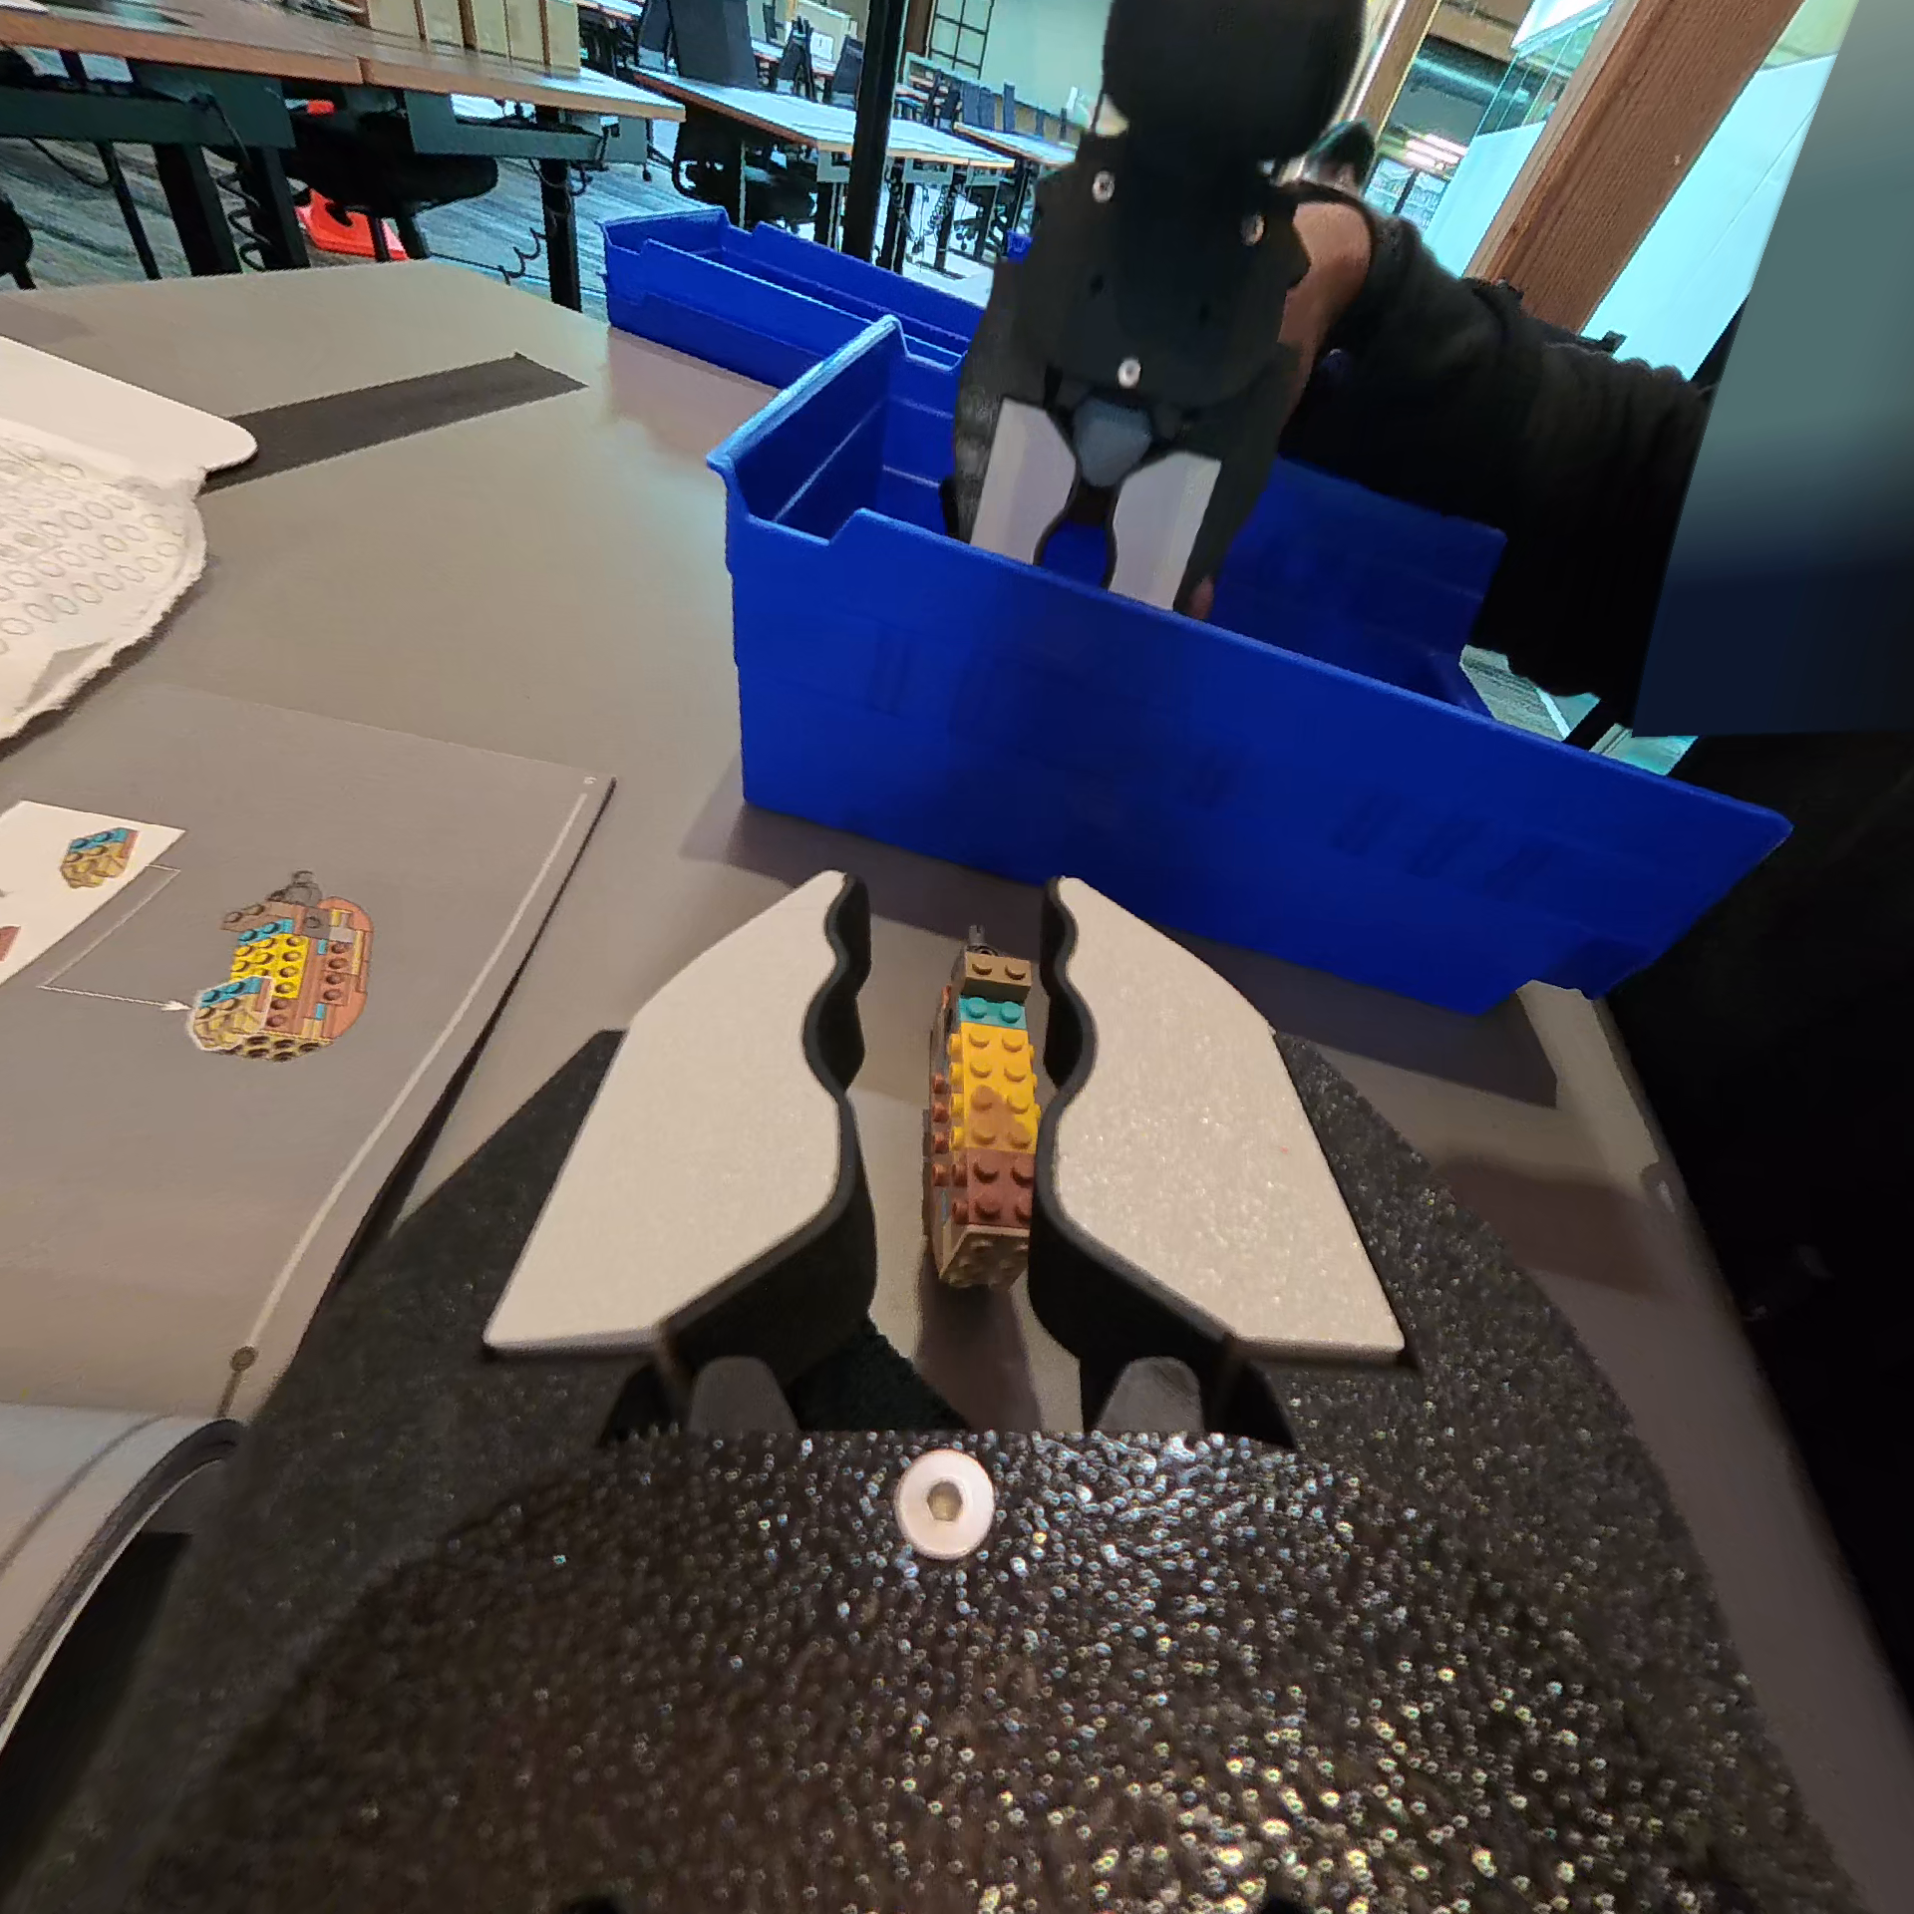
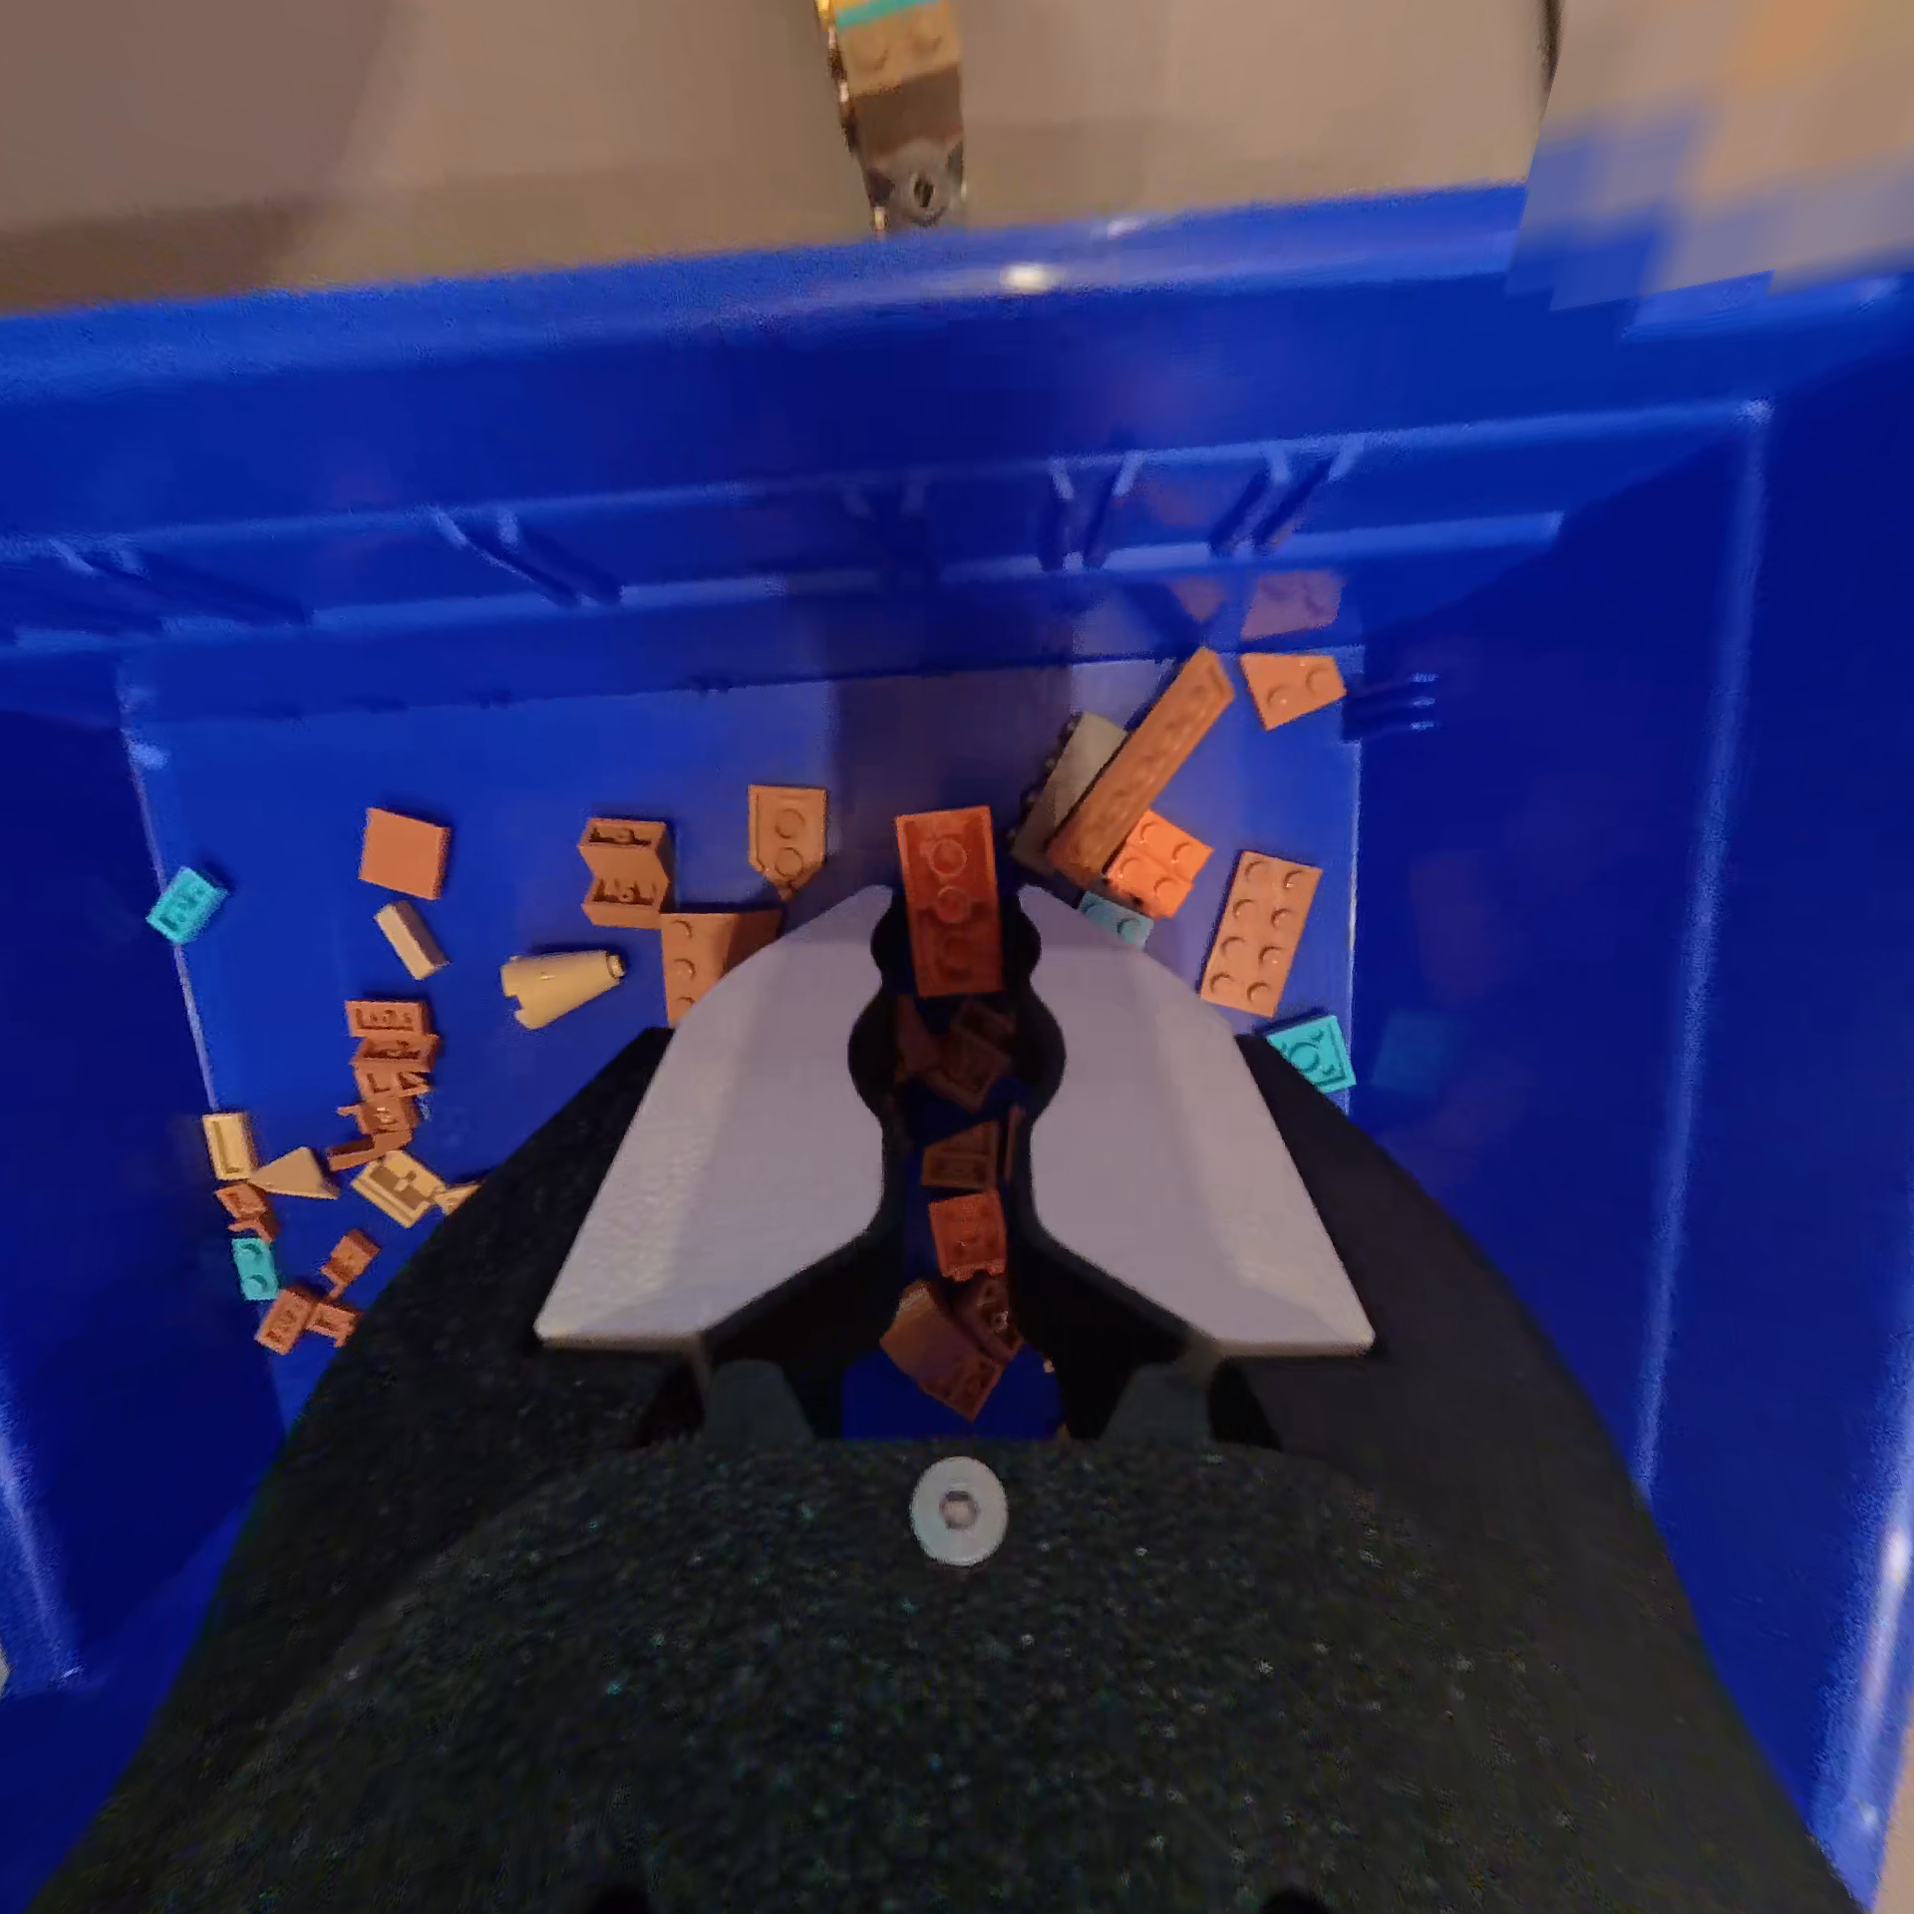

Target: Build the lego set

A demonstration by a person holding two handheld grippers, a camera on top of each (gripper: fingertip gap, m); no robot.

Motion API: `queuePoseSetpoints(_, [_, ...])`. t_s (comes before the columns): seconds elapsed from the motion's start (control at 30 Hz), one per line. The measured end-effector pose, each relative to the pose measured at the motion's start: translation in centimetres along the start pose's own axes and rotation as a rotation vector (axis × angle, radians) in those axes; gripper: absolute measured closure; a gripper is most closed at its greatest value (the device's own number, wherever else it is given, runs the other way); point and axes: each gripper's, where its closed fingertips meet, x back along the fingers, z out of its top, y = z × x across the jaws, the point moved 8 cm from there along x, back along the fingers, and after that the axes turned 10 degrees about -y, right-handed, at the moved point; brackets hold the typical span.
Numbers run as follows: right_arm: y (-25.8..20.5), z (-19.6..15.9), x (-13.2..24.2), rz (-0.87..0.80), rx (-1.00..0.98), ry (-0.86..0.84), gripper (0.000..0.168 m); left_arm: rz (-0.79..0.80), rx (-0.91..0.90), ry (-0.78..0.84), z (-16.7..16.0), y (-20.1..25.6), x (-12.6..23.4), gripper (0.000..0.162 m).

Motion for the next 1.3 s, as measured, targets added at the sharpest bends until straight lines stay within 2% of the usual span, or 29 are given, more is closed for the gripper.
queuePoseSetpoints(0.17, [0.1,-0.4,3.5,0.004,-0.043,0.191,0.149,0.0,-0.002,0.0,0.0,0.0,0.0,0.131])
queuePoseSetpoints(0.27, [0.6,-1.0,6.7,-0.066,-0.107,0.332,0.148,0.0,-0.001,0.001,0.0,0.0,0.0,0.131])
queuePoseSetpoints(0.37, [1.0,-1.7,8.4,-0.101,-0.163,0.383,0.15,0.0,-0.004,-0.003,0.0,0.0,0.0,0.131])
queuePoseSetpoints(0.43, [0.9,-1.6,7.7,-0.091,-0.165,0.343,0.147,0.0,-0.006,-0.006,0.0,0.1,-0.1,0.131])
queuePoseSetpoints(0.5, [0.5,-1.1,5.9,-0.069,-0.132,0.257,0.151,0.001,-0.007,-0.008,0.0,0.1,-0.1,0.131])
queuePoseSetpoints(0.67, [-1.0,0.6,0.9,0.033,-0.006,0.054,0.147,0.004,-0.005,-0.005,0.0,0.0,-0.1,0.131])
queuePoseSetpoints(0.77, [-1.2,0.6,-0.7,0.035,0.017,-0.037,0.145,0.005,-0.006,-0.003,0.0,0.0,0.0,0.131])
queuePoseSetpoints(0.8, [-1.2,0.4,-0.7,0.023,0.016,-0.061,0.136,0.005,-0.007,-0.003,0.0,0.1,0.0,0.131])
queuePoseSetpoints(0.83, [-1.2,0.2,-0.4,0.008,0.018,-0.076,0.134,0.004,-0.008,-0.004,0.0,0.1,0.0,0.131])
queuePoseSetpoints(0.93, [-1.1,-0.8,1.8,-0.069,0.0,-0.093,0.133,0.004,-0.013,-0.007,0.0,0.1,-0.1,0.131])
queuePoseSetpoints(1.03, [-1.8,-2.2,3.0,-0.099,0.007,-0.18,0.133,0.003,-0.013,-0.008,0.0,0.1,-0.1,0.131])
queuePoseSetpoints(1.3, [-4.6,-1.5,0.1,0.002,0.101,-0.243,0.133,0.008,-0.014,-0.016,0.0,0.1,-0.2,0.131])
